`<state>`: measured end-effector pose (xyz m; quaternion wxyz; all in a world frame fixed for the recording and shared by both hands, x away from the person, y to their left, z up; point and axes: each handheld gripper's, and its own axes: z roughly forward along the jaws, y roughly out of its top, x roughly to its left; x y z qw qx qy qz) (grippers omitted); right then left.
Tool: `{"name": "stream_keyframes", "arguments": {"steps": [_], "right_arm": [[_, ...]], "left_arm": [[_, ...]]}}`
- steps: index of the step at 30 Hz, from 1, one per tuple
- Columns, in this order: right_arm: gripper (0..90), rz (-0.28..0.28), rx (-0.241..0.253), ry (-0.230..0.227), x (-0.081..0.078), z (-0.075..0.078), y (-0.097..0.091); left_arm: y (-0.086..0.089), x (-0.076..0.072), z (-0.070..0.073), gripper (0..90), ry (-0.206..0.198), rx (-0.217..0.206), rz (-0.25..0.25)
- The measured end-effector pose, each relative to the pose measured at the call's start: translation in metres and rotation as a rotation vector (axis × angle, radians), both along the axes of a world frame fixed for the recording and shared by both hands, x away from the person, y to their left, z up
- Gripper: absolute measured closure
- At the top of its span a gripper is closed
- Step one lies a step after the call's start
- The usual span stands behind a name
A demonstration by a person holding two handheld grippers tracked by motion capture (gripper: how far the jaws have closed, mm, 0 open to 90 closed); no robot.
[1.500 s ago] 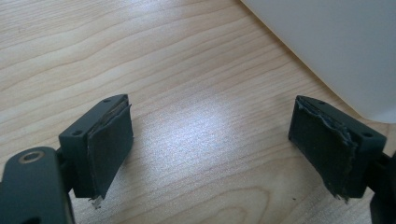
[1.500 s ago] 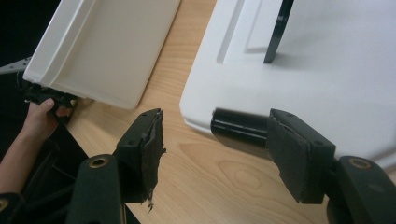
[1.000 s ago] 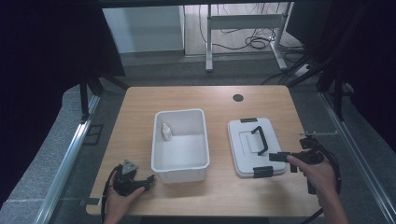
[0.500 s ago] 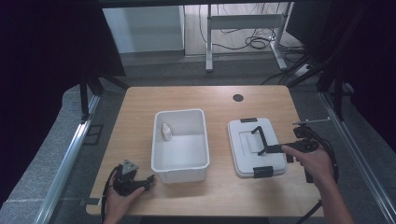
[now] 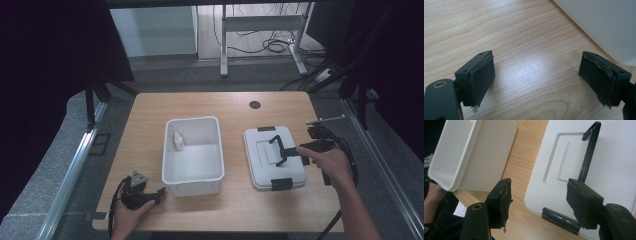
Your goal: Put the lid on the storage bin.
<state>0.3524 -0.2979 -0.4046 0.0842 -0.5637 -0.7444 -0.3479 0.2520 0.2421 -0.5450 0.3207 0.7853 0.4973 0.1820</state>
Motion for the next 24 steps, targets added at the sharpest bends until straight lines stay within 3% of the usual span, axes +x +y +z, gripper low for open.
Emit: {"name": "stream_keyframes", "arguments": {"steps": [12, 24], "right_arm": [[36.6, -0.013, -0.054, 0.073, 0.029, -0.006, 0.014], [36.7, -0.047, -0.090, 0.111, 0.049, -0.017, 0.010]], "left_arm": [[0.000, 0.001, 0.000, 12.6, 0.003, 0.000, -0.003], [0.000, 0.001, 0.000, 12.3, 0.003, 0.001, -0.003]]}}
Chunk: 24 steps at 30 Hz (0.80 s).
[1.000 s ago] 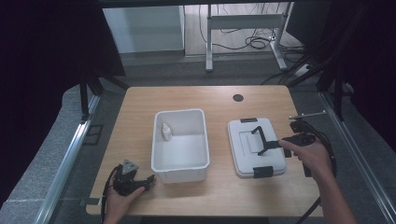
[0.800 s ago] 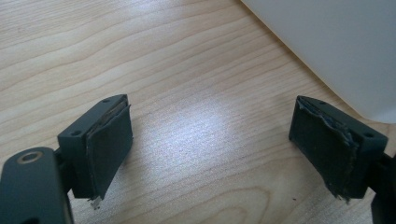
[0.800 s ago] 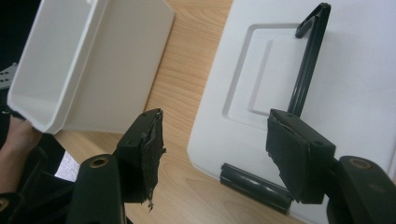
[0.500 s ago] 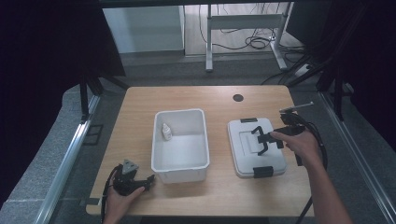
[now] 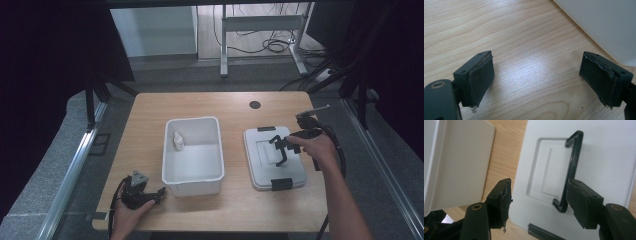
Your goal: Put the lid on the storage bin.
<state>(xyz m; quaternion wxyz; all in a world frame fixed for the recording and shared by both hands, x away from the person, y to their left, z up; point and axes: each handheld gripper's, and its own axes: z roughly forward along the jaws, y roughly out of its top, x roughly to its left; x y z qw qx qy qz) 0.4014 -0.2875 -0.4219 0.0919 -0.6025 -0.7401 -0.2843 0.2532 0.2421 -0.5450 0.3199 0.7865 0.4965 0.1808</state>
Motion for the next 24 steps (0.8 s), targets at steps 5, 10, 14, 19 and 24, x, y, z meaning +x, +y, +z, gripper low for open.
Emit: {"name": "stream_keyframes", "arguments": {"steps": [5, 10, 14, 19, 24], "right_arm": [[36.8, -0.008, -0.038, 0.025, 0.011, -0.009, -0.005], [36.8, -0.013, -0.049, 0.047, 0.016, -0.017, -0.006], [36.9, -0.017, -0.059, 0.055, 0.018, -0.019, -0.007], [37.3, -0.026, -0.059, 0.060, 0.021, -0.022, -0.007], [38.0, -0.016, -0.072, 0.076, 0.025, -0.028, -0.005]], "left_arm": [[0.000, 0.000, 0.000, 12.2, 0.000, -0.001, 0.000], [0.000, 0.000, 0.000, 12.1, 0.000, -0.001, 0.000], [0.000, 0.000, 0.000, 12.2, 0.000, -0.001, 0.000], [0.000, 0.001, 0.000, 12.1, 0.000, -0.001, 0.000], [0.000, 0.001, 0.000, 12.1, 0.000, -0.001, 0.000]]}}
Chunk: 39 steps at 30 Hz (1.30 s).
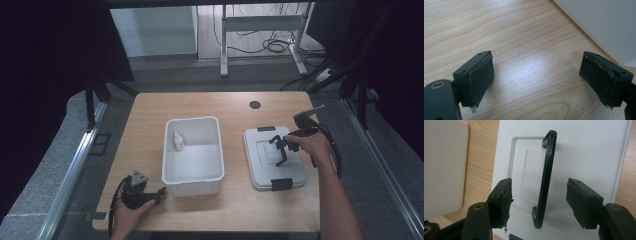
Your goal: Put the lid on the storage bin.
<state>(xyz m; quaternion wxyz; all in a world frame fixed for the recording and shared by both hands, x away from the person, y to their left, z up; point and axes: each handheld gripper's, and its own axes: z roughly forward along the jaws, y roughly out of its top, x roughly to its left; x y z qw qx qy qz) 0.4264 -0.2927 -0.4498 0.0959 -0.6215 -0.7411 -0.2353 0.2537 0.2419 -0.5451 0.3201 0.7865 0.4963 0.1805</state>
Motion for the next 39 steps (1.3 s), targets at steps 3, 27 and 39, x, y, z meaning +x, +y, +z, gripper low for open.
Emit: {"name": "stream_keyframes", "arguments": {"steps": [3, 27, 39], "right_arm": [[41.1, 0.011, -0.010, 0.010, 0.004, -0.005, 0.001], [74.8, 0.045, -0.070, 0.068, 0.011, -0.012, 0.005], [83.5, 0.004, -0.045, 0.105, 0.011, -0.013, 0.008]], "left_arm": [[0.000, 0.000, 0.000, 12.1, 0.000, 0.000, 0.000], [0.000, 0.000, 0.000, 12.1, -0.001, -0.001, 0.000], [0.000, 0.000, 0.000, 12.1, -0.001, -0.001, 0.000]]}}
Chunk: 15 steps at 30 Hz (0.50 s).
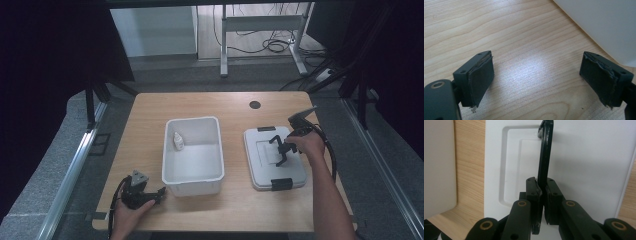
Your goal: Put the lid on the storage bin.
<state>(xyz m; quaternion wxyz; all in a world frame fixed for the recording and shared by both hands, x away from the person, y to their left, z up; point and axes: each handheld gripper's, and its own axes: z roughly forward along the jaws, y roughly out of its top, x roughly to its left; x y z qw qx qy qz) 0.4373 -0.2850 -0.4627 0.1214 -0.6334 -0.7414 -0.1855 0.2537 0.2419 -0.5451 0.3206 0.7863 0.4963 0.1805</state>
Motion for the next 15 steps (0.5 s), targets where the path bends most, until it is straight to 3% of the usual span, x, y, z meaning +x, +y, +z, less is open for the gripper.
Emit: {"name": "stream_keyframes", "arguments": {"steps": [15], "right_arm": [[84.8, -0.017, -0.001, -0.001, -0.0028, 0.0043, 0.0047]], "left_arm": [[0.0000, 0.0000, 0.0000, 12.1, 0.000, 0.000, 0.000]]}}
